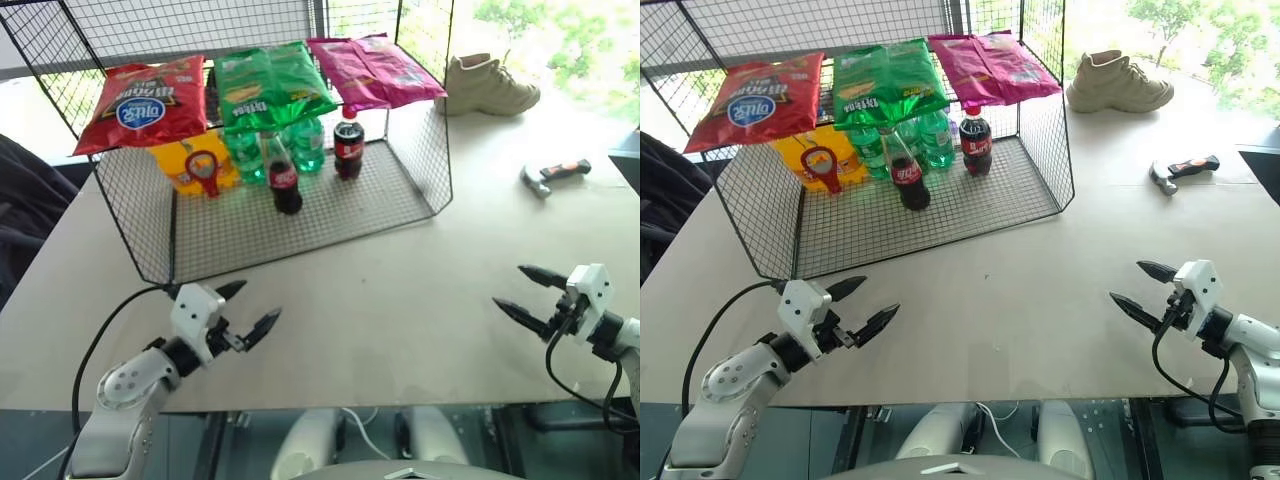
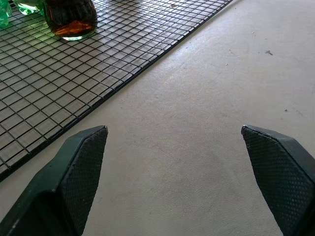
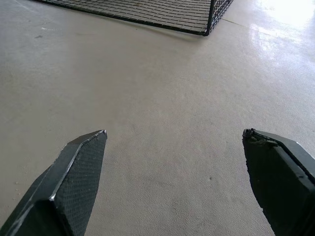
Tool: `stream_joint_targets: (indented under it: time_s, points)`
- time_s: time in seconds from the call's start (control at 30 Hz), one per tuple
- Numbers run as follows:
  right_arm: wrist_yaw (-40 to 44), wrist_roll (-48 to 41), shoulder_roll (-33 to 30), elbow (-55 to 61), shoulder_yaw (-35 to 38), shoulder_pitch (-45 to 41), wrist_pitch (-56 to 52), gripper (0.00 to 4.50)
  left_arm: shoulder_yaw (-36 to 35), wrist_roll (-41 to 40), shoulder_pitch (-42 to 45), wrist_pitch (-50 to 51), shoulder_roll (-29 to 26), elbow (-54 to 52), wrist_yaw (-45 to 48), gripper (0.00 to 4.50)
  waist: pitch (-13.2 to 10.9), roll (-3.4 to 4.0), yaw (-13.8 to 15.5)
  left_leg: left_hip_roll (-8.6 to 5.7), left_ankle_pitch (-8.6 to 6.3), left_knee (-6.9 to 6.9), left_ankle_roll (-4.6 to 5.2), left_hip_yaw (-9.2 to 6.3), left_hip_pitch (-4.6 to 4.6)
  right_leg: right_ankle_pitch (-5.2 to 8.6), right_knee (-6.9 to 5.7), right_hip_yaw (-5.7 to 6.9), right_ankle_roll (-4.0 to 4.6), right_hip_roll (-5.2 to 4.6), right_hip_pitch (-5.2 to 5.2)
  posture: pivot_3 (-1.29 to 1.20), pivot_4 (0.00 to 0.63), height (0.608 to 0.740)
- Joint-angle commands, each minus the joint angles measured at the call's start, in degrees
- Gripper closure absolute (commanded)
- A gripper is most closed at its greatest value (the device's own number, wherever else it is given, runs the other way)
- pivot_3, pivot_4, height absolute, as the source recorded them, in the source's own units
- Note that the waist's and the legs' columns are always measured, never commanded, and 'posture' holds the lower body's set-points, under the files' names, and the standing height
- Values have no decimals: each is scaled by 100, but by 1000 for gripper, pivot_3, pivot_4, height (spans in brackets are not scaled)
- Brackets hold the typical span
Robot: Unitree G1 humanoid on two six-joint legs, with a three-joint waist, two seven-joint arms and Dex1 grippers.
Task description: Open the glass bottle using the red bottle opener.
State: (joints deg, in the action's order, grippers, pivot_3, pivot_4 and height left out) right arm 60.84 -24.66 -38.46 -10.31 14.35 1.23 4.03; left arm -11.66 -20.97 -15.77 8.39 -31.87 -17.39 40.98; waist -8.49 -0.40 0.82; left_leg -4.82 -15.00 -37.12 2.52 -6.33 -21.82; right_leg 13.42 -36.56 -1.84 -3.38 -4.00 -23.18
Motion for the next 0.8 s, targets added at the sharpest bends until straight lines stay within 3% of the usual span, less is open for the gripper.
stream_joint_targets:
  time_s: [0.03,0.8]
  points:
    - [58,-39,-72,-1,145,-115,127,60,-107,-16,48,-117,-33,-20,32,0,0,0,0,0,0,0,0,0,0,0,0,0,0,0,0,0,150,740]
    - [-11,-2,243,304,-160,-363,105,60,-96,258,442,-320,289,300,-391,0,0,0,1,0,0,0,0,0,0,-1,1,0,0,0,0,0,150,740]
